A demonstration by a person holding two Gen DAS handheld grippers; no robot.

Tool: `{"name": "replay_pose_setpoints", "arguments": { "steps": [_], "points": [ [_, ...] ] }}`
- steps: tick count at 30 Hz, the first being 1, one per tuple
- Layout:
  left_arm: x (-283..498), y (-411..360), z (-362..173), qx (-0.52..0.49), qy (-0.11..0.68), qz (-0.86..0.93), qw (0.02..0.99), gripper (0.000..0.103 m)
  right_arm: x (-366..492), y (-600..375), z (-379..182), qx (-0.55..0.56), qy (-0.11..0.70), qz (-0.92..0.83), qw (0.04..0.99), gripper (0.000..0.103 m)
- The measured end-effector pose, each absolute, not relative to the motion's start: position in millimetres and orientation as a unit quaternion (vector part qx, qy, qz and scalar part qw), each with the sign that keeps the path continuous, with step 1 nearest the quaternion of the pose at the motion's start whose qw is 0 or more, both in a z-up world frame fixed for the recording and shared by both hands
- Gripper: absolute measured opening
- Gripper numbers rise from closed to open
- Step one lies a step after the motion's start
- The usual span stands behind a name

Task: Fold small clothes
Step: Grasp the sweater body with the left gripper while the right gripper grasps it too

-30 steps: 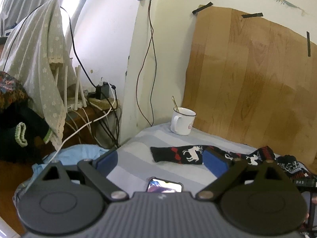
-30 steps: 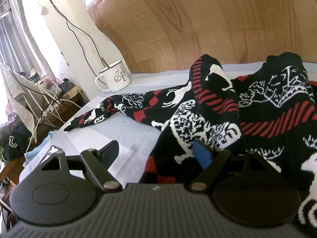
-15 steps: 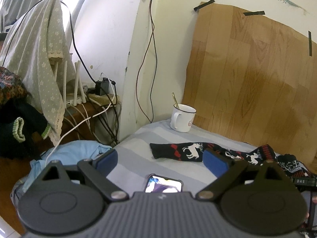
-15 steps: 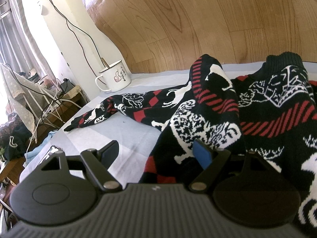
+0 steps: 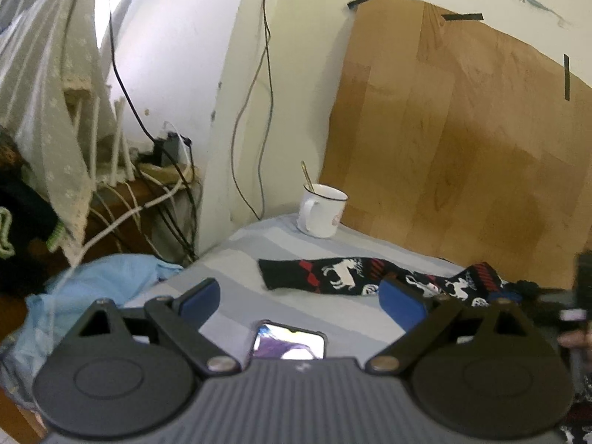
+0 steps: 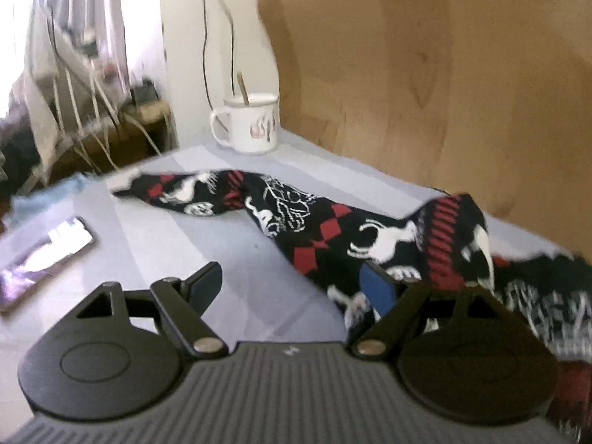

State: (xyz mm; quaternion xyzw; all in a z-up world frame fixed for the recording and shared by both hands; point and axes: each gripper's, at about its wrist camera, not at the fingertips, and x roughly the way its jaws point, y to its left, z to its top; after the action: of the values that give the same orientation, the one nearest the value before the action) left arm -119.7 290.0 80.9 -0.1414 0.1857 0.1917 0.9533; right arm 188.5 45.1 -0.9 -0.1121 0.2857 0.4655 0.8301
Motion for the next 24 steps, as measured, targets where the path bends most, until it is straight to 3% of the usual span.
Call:
{"name": "replay_pose_setpoints", "arguments": {
  "steps": [2,3,8,10,14,15,20,24],
  "points": [
    [-116.3,291.1,77.3,-0.144,0.189,0.185,0.953,0.096,199.0,70.6,-15.6,-0.151,0.292,0.450,0.830,0.042],
    [-115.5,291.9,76.4,-0.145,0.190,0.183,0.954,0.096,205.1,81.6,-23.4,-0.167,0.307,0.445,0.825,0.012],
    [-107.1,294.0,75.8,-0.149,0.194,0.174,0.954,0.096,212.3,109.8,-14.1,-0.039,0.333,0.456,0.824,0.010],
    [-99.3,292.3,75.6,-0.150,0.197,0.166,0.954,0.096,196.6,126.2,-12.4,-0.043,0.328,0.495,0.804,0.010],
    [-80.7,279.3,77.7,-0.141,0.200,0.138,0.960,0.096,187.7,127.0,-19.7,-0.082,0.338,0.530,0.773,0.029],
    [-76.3,275.6,78.4,-0.137,0.200,0.130,0.962,0.096,192.9,114.1,-15.2,-0.068,0.339,0.527,0.776,0.034],
    [-30.3,252.1,84.4,-0.106,0.206,0.077,0.970,0.096,236.9,0.5,20.3,0.039,0.327,0.472,0.818,0.039],
    [33.2,218.4,88.7,-0.058,0.216,0.019,0.975,0.096,277.2,-109.9,33.1,0.028,0.297,0.338,0.893,0.048]
  ]
}}
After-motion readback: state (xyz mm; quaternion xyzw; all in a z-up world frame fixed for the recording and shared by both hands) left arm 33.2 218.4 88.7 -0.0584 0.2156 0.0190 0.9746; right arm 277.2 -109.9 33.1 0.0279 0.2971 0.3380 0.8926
